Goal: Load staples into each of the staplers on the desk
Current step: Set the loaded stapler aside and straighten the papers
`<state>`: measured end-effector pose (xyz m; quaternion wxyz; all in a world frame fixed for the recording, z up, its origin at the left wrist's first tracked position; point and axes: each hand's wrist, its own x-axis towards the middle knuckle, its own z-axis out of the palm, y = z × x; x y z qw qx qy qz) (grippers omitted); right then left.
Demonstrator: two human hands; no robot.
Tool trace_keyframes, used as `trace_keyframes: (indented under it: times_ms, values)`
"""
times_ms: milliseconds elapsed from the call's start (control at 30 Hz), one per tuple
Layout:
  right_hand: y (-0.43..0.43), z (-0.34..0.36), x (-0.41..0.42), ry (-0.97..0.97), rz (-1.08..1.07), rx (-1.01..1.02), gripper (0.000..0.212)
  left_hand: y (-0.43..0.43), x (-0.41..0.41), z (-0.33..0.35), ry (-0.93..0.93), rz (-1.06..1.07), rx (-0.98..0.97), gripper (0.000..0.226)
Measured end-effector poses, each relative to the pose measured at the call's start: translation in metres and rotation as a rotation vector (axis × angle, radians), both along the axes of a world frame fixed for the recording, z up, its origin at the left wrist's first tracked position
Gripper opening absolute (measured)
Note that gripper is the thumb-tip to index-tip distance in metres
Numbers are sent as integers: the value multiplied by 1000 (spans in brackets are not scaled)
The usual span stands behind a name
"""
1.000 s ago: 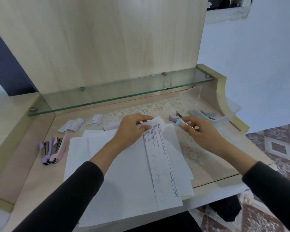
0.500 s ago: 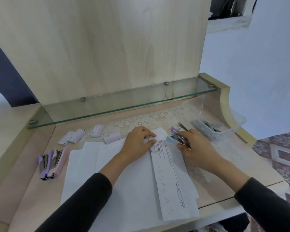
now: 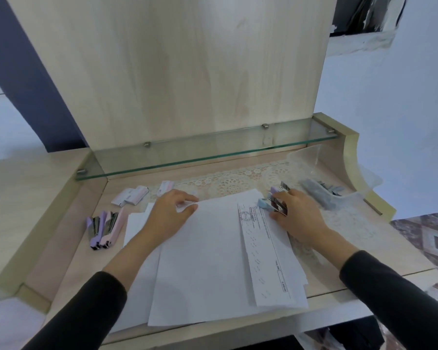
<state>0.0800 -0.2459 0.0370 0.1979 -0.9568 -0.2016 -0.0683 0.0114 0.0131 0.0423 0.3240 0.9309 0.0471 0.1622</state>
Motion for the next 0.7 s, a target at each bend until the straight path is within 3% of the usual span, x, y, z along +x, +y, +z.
trace_keyframes:
  times_ms: [200, 367, 533, 700]
  values:
    - [14, 10, -8, -91, 46, 53, 36, 54, -37, -1, 28, 212, -14, 15]
    - [38, 11, -23, -45, 204, 36, 27, 80, -62, -3, -4, 305, -79, 15]
    - [51, -6, -37, -4, 317, -39, 39, 89, -78, -5, -19, 361, -96, 14]
    - [50, -19, -37, -67, 341, -27, 37, 96, -87, -5, 22, 457, -88, 8]
